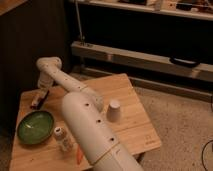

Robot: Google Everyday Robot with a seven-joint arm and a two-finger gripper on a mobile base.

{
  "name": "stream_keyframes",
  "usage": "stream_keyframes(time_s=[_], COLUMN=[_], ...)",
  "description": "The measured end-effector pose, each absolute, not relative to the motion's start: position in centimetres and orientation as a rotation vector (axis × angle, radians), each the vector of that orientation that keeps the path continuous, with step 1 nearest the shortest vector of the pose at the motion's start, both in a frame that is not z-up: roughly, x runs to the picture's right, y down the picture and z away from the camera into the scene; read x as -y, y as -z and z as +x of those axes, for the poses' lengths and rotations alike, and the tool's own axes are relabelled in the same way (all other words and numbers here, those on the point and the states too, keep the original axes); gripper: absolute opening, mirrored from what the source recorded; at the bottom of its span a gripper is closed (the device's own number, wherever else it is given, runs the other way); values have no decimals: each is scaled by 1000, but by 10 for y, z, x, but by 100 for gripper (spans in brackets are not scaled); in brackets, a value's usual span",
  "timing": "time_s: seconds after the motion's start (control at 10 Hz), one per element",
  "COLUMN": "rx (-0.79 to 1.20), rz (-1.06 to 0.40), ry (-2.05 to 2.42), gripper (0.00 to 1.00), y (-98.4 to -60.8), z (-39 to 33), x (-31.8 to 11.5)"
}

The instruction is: Push the eraser across the table

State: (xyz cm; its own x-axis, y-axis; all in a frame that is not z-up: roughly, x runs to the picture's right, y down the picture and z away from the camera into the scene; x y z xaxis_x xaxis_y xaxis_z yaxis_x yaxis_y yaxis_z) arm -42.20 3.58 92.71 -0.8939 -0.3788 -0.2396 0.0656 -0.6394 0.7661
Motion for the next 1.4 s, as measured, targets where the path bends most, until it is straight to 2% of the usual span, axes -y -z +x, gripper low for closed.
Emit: stream_keyframes(time_s=[0.3, 0.8, 1.1, 1.4], rx=[1166, 985, 948, 904], rz=[575, 549, 534, 664], ry=[2570, 2451, 2423, 2376], gripper=[2, 2, 2, 2], y=[-921, -907, -908, -905], z=[-421, -310, -269, -282], x=[-37, 12, -4, -14])
